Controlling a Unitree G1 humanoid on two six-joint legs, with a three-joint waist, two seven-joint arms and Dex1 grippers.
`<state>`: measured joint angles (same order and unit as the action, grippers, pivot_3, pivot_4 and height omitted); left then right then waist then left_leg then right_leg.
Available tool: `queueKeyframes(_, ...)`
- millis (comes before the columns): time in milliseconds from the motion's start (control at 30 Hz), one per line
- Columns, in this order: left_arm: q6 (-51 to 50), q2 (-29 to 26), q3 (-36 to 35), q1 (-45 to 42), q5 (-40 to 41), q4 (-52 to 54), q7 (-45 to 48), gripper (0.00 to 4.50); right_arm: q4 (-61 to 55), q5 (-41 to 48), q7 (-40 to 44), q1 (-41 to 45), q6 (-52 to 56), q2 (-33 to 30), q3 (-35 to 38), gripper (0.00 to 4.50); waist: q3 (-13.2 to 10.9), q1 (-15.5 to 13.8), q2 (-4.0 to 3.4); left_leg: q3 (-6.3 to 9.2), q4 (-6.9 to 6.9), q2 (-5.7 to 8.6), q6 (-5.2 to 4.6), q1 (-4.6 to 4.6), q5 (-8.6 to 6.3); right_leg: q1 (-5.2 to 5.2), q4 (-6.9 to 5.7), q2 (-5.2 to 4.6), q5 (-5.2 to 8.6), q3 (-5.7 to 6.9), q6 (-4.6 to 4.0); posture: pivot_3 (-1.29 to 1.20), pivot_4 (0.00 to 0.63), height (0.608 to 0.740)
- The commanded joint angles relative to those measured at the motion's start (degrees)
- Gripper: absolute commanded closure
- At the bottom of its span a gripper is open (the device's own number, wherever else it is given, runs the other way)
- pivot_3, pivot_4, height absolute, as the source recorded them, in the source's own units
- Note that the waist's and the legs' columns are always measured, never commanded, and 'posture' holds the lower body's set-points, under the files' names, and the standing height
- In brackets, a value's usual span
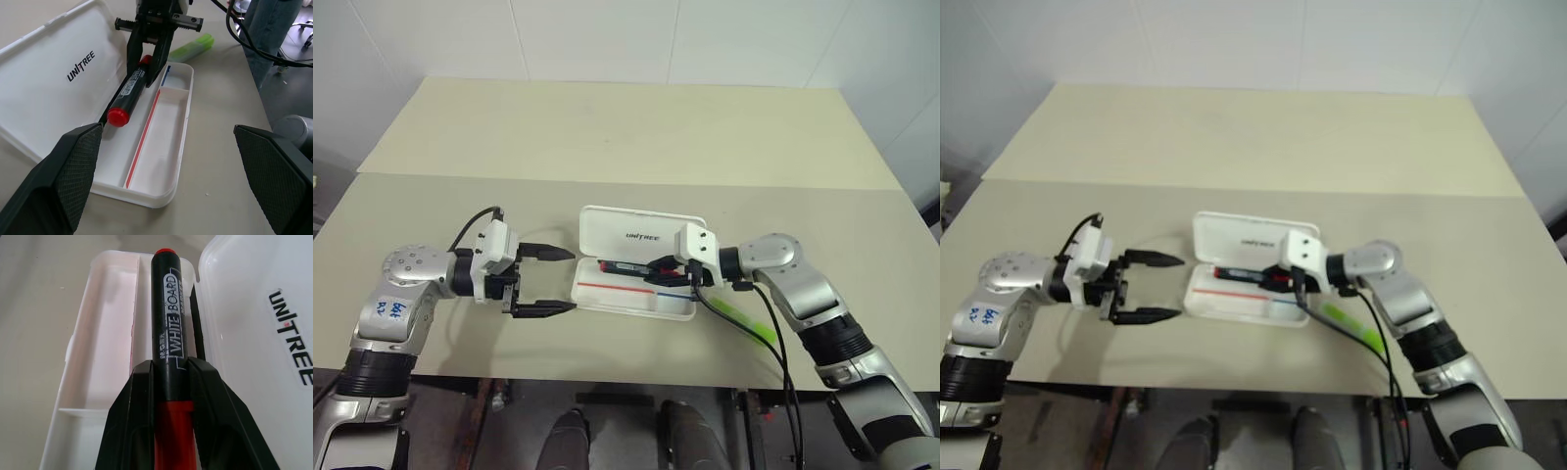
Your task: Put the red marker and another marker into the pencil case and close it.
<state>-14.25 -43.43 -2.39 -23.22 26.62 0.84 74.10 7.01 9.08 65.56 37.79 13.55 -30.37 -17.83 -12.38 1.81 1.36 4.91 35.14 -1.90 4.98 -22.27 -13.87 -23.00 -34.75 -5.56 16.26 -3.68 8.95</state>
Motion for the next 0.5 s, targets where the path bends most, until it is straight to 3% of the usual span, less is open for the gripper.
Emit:
queueKeyframes(33,0.50,0.36,-0.35,-0.07,0.28,1.65,-0.55,0.00,0.41,-1.23,-0.26,1.55,-1.67,1.21,-0.36,3.11,0.00,0.00,0.00,0.00,0.00,0.00,0.00,0.00,0.00,0.00,0.00,0.00,0.00,0.00,0.00,0.00,0.150,0.740)
queueKeyframes(267,0.76,0.60,-0.17,-0.54,0.15,1.17,-0.70,0.00,-0.68,-1.24,-0.80,2.42,-1.73,2.45,1.46,0.79,0.00,0.04,0.00,0.00,0.00,0.00,0.00,0.00,0.00,-0.01,-0.01,0.00,0.00,0.00,0.00,0.00,0.150,0.740)
queueKeyframes(500,1.14,0.83,0.22,-1.02,0.02,0.44,-0.24,0.00,-13.91,9.76,-2.38,2.53,12.20,2.60,8.21,0.79,0.00,-0.05,0.00,0.01,-0.01,0.00,0.00,-0.01,0.00,-0.04,-0.05,0.00,0.01,0.00,-0.01,0.00,0.150,0.740)
